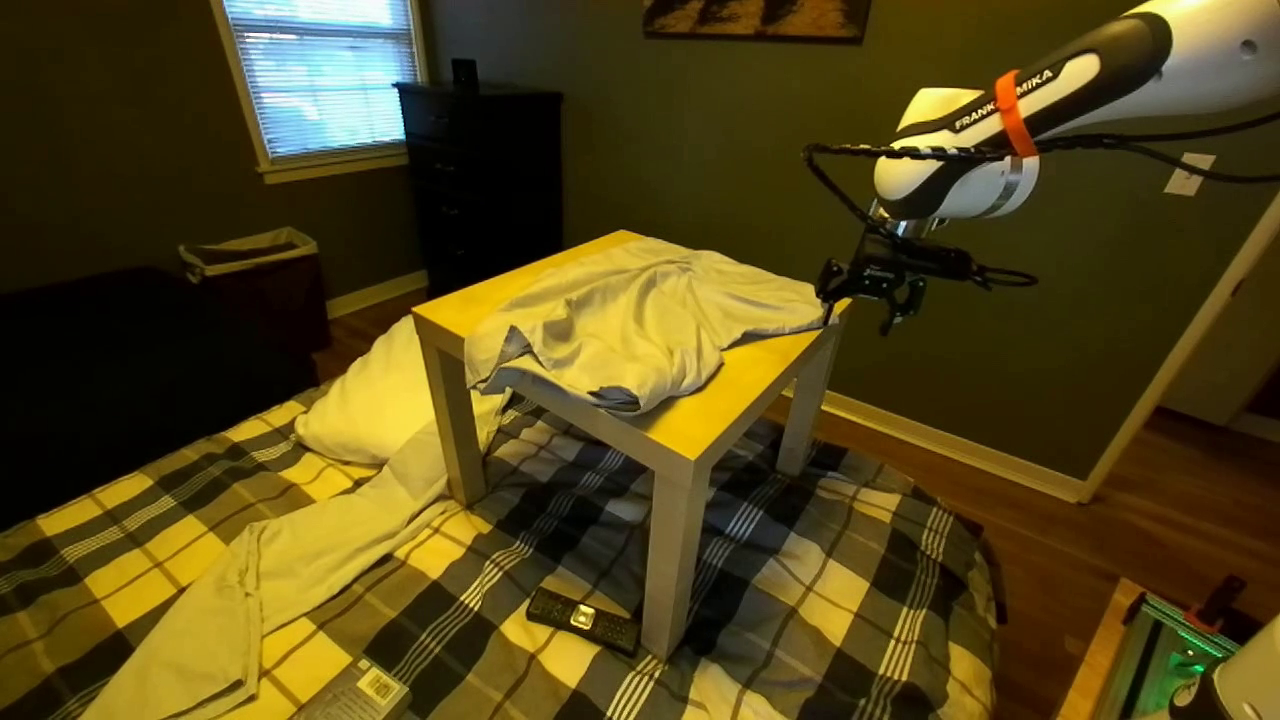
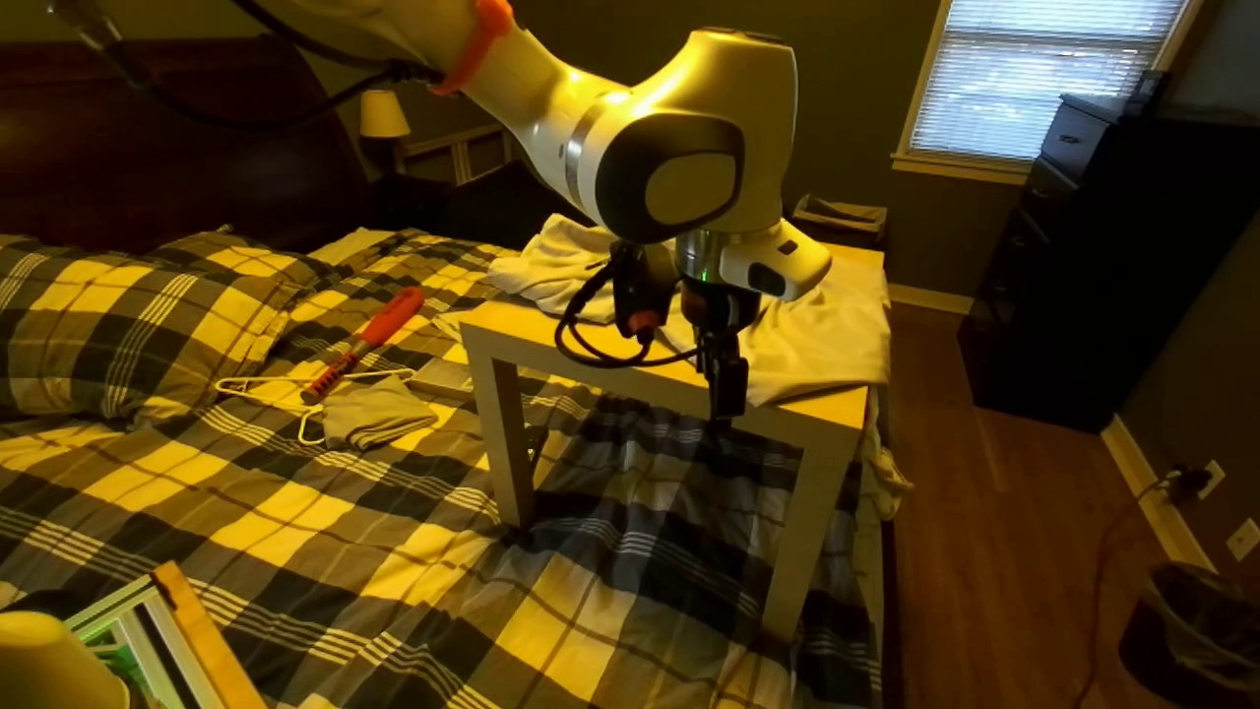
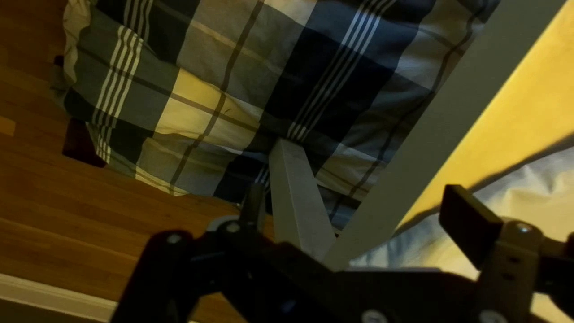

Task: Fold the cloth on the table

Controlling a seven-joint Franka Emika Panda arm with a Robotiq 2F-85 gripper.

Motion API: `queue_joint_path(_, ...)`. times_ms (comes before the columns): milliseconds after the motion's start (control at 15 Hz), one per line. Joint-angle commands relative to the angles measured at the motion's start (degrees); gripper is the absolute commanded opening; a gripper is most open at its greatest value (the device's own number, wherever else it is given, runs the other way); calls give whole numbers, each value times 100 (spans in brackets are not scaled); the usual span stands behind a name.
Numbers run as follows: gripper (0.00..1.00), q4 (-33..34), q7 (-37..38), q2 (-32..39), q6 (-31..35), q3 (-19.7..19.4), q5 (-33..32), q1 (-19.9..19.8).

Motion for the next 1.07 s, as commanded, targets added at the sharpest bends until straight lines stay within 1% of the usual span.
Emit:
queue_joint_path(0, 100, 211, -130, 121, -51, -126, 749, 77)
queue_joint_path(267, 100, 446, -288, 285, -19, -205, 1710, 12)
queue_joint_path(400, 100, 553, -395, 392, -3, -252, 2085, -13)
queue_joint_path(667, 100, 710, -610, 695, 146, -301, 2618, -56)
queue_joint_path(1000, 99, 866, -717, 1013, 213, -297, 2973, -111)
